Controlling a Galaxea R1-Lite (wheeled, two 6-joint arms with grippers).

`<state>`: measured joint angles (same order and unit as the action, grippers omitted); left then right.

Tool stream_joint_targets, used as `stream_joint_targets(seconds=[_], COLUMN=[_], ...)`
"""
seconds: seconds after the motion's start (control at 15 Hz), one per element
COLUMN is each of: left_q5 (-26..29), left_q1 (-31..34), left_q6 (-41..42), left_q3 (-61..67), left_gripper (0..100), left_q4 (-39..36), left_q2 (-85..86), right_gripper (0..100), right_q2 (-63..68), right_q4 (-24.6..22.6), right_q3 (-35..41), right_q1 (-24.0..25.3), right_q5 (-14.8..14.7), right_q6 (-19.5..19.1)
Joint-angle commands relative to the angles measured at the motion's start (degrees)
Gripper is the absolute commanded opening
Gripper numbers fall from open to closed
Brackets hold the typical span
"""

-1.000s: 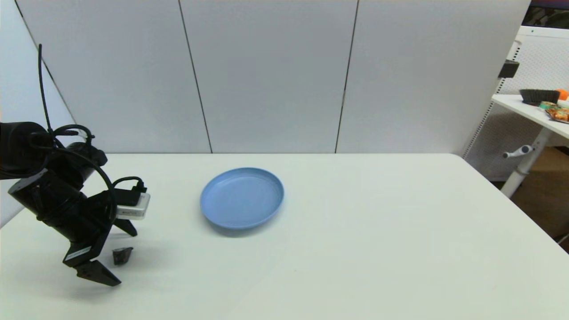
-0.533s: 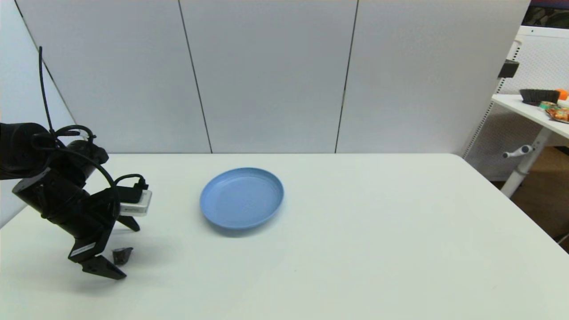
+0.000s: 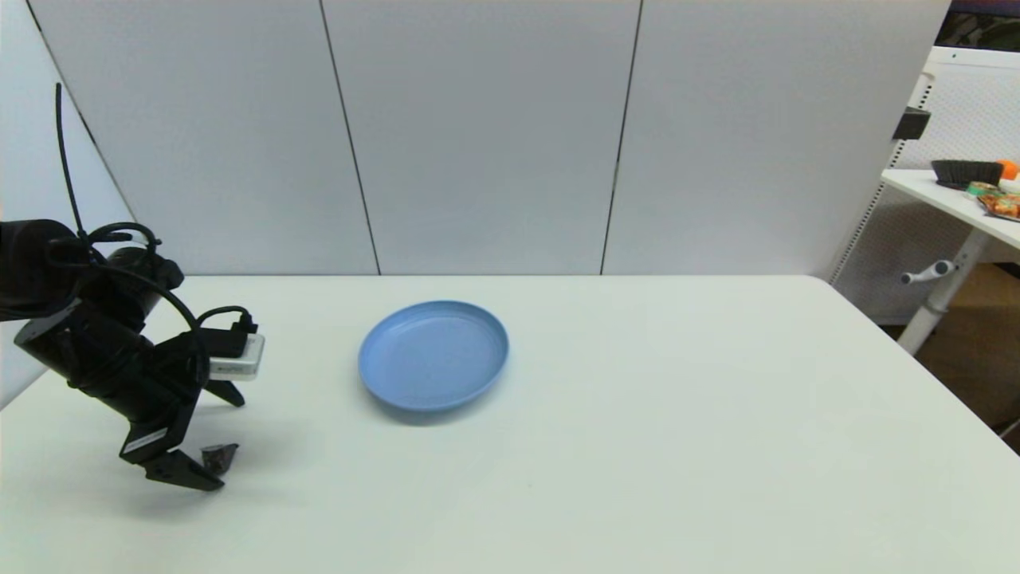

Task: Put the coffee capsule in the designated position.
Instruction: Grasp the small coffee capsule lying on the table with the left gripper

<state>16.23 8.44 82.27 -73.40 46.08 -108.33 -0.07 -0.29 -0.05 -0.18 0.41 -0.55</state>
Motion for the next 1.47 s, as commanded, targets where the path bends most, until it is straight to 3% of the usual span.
stream_joint_targets(seconds=[0.07,1.47], left_q5=[0.0,0.2], left_q1=[0.9,0.5], left_q6=[0.7,0.6], left_q3=[0.0,-1.8], left_gripper=[100,100], left_q4=[0.4,4.6], left_q2=[0.4,-0.7], right_gripper=[100,100], right_q2=[0.1,0.1], right_q4=[0.0,-0.1], right_q3=[0.0,0.0], right_q1=[0.0,0.0], right_q5=[0.0,0.0], right_q6=[0.0,-0.1])
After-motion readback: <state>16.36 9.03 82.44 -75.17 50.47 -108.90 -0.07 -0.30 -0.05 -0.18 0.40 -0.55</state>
